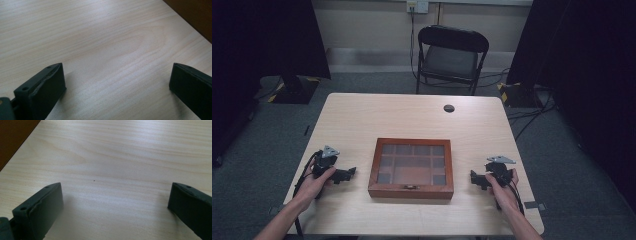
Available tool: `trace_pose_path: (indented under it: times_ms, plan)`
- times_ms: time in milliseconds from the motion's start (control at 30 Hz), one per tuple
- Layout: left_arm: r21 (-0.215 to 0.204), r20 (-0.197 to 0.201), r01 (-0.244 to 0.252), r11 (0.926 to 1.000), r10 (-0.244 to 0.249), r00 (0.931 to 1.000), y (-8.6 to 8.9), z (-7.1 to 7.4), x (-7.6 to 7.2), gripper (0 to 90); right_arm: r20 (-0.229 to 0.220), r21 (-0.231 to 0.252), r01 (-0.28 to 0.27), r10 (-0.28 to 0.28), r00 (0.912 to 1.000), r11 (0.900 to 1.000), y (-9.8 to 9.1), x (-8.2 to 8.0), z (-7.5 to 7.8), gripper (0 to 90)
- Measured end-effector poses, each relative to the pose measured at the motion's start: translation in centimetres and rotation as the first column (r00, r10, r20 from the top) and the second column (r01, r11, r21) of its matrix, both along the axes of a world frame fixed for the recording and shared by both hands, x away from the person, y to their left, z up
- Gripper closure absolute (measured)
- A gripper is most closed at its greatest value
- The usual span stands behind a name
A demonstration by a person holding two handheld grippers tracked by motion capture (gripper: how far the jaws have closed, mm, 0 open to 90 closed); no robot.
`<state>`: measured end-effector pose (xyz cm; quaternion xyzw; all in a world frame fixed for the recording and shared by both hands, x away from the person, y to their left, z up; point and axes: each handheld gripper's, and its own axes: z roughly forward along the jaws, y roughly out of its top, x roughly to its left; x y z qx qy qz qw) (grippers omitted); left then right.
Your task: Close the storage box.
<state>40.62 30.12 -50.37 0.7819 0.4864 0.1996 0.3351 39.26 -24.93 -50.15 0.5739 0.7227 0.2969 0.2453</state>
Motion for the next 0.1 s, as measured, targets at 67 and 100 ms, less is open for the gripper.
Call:
trace_pose_path:
  times_ms: [67,100]
  plan:
    - [0.0,0.0,0.0,1.0,0.0,1.0,0.0,0.0,0.0,0.0,-0.001,0.0,0.001,-0.001,1.0,1.0,0.01,-0.02,0.01,0.0]
    - [0.001,0.0,-0.001,1.0,0.001,1.0,0.0,0.01,0.0,0.0,-0.001,0.0,0.001,-0.001,1.0,1.0,0.01,-0.02,0.01,0.0]
